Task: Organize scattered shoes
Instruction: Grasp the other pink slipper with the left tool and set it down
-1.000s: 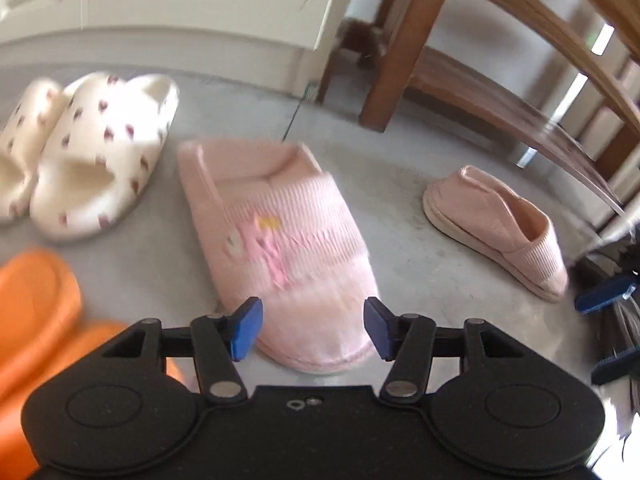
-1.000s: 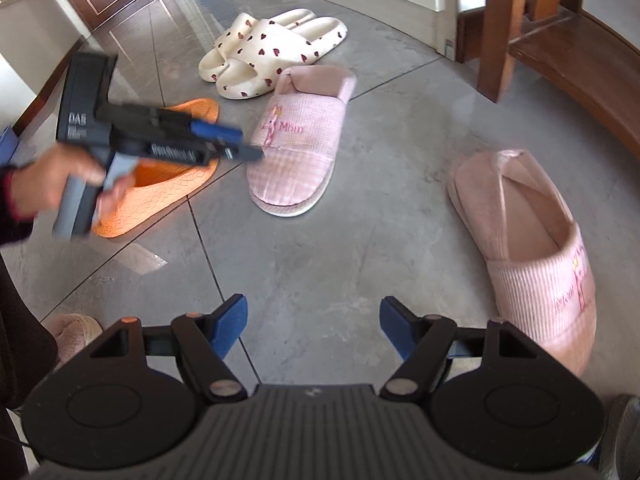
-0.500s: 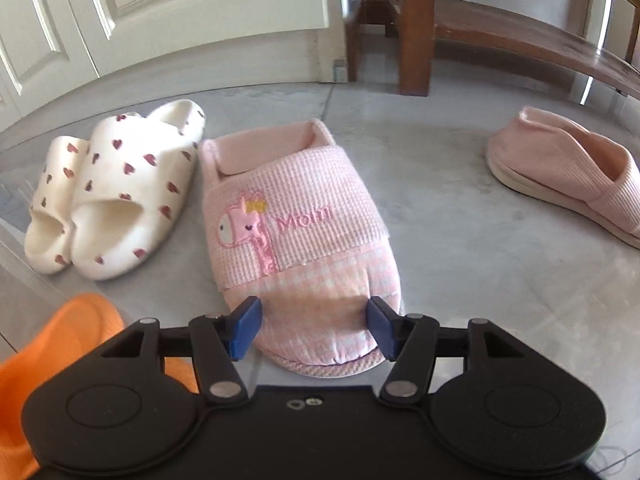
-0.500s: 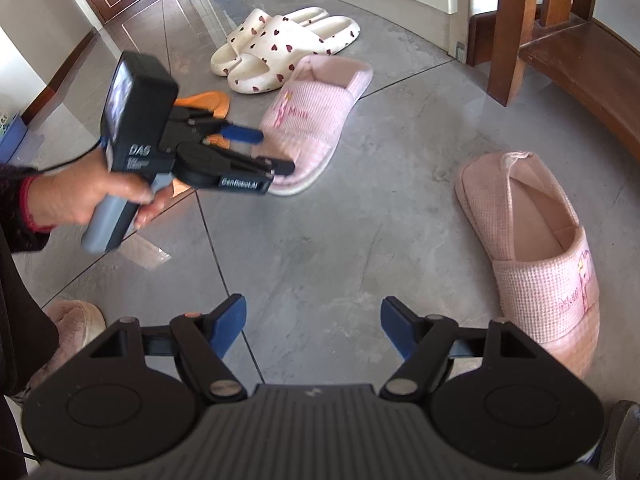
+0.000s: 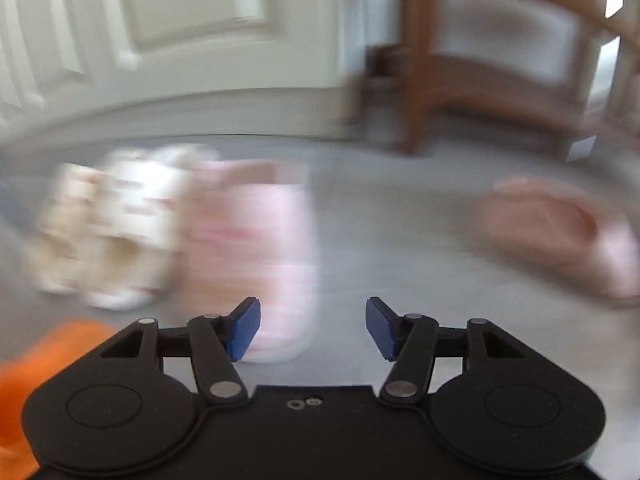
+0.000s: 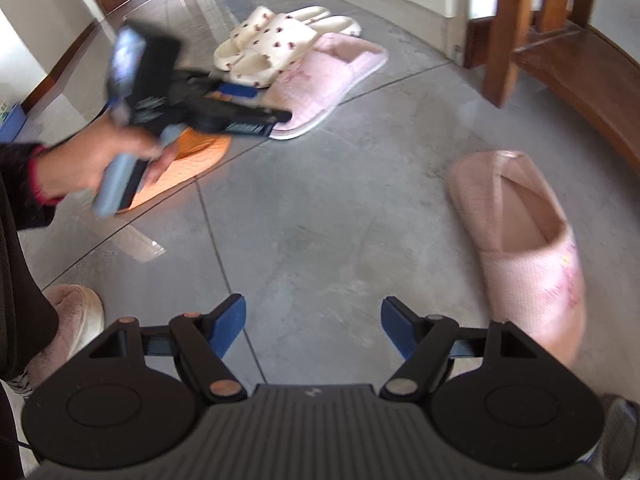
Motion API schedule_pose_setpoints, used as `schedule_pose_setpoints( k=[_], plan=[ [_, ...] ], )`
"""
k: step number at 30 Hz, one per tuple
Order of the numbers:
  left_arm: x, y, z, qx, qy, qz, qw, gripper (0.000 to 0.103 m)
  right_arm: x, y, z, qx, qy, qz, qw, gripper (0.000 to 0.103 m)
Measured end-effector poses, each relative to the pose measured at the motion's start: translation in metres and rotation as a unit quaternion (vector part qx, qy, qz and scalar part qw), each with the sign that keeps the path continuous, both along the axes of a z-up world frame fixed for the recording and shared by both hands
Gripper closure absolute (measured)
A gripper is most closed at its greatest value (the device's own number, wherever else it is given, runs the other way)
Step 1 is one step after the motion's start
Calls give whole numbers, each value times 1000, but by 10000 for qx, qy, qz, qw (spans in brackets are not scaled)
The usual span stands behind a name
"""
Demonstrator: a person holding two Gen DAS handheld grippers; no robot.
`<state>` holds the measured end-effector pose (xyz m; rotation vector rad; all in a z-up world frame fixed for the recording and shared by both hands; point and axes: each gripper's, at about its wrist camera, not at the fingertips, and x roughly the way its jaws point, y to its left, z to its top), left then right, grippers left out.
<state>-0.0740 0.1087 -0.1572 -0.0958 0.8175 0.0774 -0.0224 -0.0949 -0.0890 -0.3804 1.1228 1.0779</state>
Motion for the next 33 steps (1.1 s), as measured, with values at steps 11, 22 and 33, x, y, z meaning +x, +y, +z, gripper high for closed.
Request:
schedule_pose_setpoints(
  k=[11,22,33],
  plan=[
    [66,-145,5,-355,-752,-2633,9611,47,6,-82,7,-69,-220,-954,9952,26],
    [116,-156,-26,-998,192,-3096,9454,92,-4,-118,-8,-8,-10,-1249,9922,26],
    [49,-89,-12,-100,471,-4691,8819,86,4,-87,-12,93,78,-1026,9946,26]
  ],
)
